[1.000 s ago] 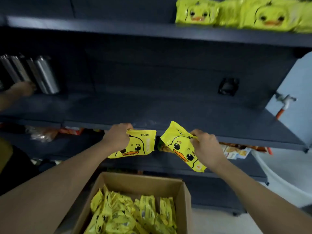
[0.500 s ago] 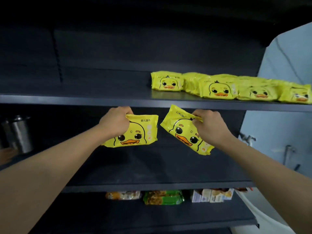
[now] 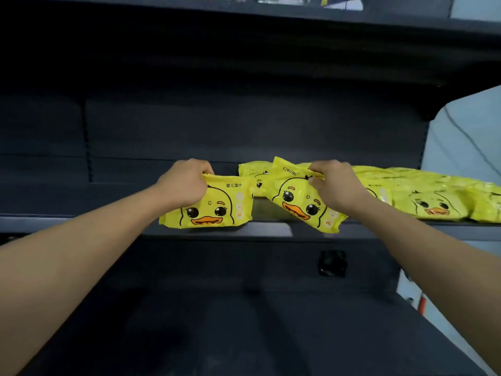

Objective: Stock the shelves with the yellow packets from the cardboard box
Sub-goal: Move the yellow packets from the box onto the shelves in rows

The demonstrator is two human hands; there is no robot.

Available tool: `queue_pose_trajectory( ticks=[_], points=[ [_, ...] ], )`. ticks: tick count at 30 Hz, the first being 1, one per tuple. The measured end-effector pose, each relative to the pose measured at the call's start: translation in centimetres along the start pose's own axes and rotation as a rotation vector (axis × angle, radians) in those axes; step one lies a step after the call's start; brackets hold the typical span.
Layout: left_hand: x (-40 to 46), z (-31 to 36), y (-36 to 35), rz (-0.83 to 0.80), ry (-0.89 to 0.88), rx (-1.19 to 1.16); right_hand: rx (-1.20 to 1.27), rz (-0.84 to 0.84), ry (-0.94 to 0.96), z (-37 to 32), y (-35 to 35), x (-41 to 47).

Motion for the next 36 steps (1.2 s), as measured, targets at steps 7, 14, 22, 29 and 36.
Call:
queue_pose_trajectory(
  ticks=[7,14,22,29,36],
  points=[
    [5.5,-0.8,-0.5,0.059,0.091,0.027,-0.017,-0.080,0.117,1.1,-4.0,9.4],
    [8.3,-1.3,-1.7,0.082,0.141,0.062,-0.057,-0.291,0.176,2.8,-9.3,16.0],
    [10.1,-0.5,-3.7,0.049,0.160,0.089,-0.097,-0.388,0.213,3.5,-13.3,17.9],
    [12.0,2.7,-5.9,0.003,0.121,0.044,-0.030,-0.271,0.206,5.3,-10.1,19.1],
    [14.9,6.7,-10.2,-0.074,0.079,0.011,-0.088,-0.227,0.174,8.7,-6.3,17.6]
  ],
)
Point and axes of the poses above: each hand's wrist, its own x-axis towards the middle knuckle, its own y-axis out of the back of the hand, z = x × y, the point moved 2 cm from there along x, towards the middle knuckle, and after that the axes turned 2 degrees about x, right-handed, at the moved point
